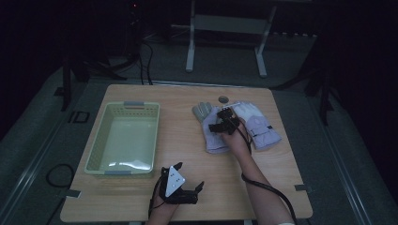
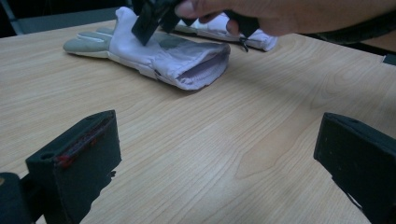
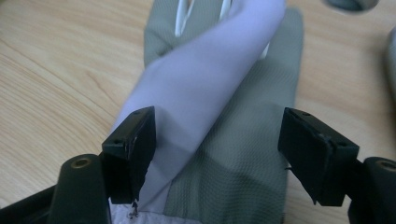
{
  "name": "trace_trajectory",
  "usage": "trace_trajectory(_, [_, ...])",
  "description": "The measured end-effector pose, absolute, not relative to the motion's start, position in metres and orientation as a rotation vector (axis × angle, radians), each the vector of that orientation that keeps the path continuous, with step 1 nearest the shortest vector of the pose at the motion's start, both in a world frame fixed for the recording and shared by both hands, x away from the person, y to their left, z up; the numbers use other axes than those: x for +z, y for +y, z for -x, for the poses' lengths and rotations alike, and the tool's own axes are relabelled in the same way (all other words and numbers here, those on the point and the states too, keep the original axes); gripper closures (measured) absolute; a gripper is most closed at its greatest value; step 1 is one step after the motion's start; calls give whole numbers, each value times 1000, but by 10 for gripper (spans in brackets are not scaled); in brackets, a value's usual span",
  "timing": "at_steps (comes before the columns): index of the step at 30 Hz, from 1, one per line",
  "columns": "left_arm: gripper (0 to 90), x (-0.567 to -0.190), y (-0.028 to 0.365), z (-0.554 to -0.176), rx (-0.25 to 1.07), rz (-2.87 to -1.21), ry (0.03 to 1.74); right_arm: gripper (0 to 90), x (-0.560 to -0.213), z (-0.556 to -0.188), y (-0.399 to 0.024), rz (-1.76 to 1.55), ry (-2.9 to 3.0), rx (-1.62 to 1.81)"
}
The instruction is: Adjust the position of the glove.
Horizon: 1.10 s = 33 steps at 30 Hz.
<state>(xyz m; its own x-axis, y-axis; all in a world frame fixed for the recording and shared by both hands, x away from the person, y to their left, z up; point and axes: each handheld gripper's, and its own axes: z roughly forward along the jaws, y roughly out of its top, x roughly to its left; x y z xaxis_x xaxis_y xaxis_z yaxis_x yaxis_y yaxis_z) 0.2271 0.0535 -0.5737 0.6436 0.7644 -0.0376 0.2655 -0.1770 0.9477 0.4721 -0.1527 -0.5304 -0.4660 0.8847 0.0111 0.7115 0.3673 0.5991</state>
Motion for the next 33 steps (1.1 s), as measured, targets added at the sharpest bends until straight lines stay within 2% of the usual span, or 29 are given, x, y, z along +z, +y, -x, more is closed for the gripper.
trace_trajectory(4, [8, -574, 54, -227, 552, -1740, 839, 332, -538, -475, -154, -1402, 2362, 785])
trace_trajectory(17, [8, -574, 54, -228, 543, -1735, 846, 694, -534, -478, -149, -1402, 2462, 763])
trace_trajectory(21, [8, -574, 54, -229, 540, -1736, 855, 775, -530, -477, -151, -1468, 2463, 807])
trace_trajectory(33, [8, -574, 52, -226, 558, -1753, 847, 798, -479, -432, -157, -1485, 2325, 946])
